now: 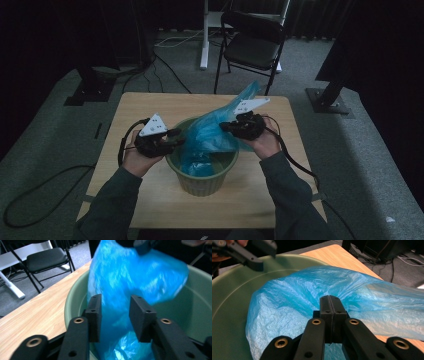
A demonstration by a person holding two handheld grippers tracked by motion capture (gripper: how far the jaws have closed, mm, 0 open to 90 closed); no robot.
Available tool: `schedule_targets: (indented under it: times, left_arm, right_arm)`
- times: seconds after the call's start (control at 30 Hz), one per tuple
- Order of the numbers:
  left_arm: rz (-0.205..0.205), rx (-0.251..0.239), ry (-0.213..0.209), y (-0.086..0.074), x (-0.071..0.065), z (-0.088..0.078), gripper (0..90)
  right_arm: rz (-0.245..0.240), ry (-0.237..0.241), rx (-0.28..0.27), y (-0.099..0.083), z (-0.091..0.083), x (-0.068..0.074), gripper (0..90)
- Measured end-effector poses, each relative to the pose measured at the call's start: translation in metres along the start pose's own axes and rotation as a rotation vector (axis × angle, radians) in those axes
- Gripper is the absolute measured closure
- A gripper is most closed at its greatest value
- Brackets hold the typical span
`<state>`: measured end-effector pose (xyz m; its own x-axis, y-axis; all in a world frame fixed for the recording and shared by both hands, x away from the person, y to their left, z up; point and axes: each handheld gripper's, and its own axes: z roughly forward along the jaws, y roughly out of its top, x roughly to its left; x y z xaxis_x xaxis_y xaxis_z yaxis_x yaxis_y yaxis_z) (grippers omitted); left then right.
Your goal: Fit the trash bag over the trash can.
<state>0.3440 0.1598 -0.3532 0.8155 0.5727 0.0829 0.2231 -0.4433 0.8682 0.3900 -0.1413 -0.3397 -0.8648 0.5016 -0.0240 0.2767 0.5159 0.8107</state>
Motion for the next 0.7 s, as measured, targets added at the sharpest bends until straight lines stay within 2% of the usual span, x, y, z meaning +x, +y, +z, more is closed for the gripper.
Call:
schedule_targets:
  times: [0.23, 0.33, 0.4, 0.47, 0.5, 0.53, 0.57, 0.63, 0.7]
  left_arm:
    - [0.04, 0.02, -0.047, 0.019, -0.004, 0.018, 46.7]
    - [0.055, 0.061, -0.021, 0.021, -0.01, 0.03, 47.0]
    - [0.067, 0.086, 0.019, 0.02, -0.014, 0.035, 56.9]
    - [0.079, 0.09, 0.012, 0.019, -0.017, 0.037, 71.4]
    - [0.091, 0.095, 0.017, 0.018, -0.018, 0.037, 75.9]
    - [0.103, 0.099, 0.021, 0.018, -0.02, 0.036, 80.3]
    - [0.114, 0.098, 0.024, 0.018, -0.021, 0.035, 82.9]
    - [0.127, 0.094, 0.026, 0.016, -0.023, 0.033, 85.6]
    - [0.131, 0.084, 0.027, 0.015, -0.024, 0.03, 86.0]
  right_arm:
    - [-0.018, 0.052, -0.033, 0.001, 0.002, 0.008, 89.9]
    - [-0.04, 0.077, -0.051, 0.001, 0.001, 0.012, 89.9]
    - [-0.06, 0.09, -0.058, 0.002, -0.001, 0.017, 89.8]
    - [-0.084, 0.103, -0.068, 0.003, -0.004, 0.021, 89.8]
    - [-0.093, 0.108, -0.068, 0.004, -0.006, 0.022, 89.2]
    - [-0.096, 0.111, -0.071, 0.004, -0.007, 0.023, 84.3]
    - [-0.091, 0.106, -0.078, 0.005, -0.009, 0.023, 78.2]
    - [-0.072, 0.08, -0.105, 0.006, -0.014, 0.02, 71.5]
    - [-0.035, 0.052, -0.129, 0.007, -0.019, 0.013, 70.8]
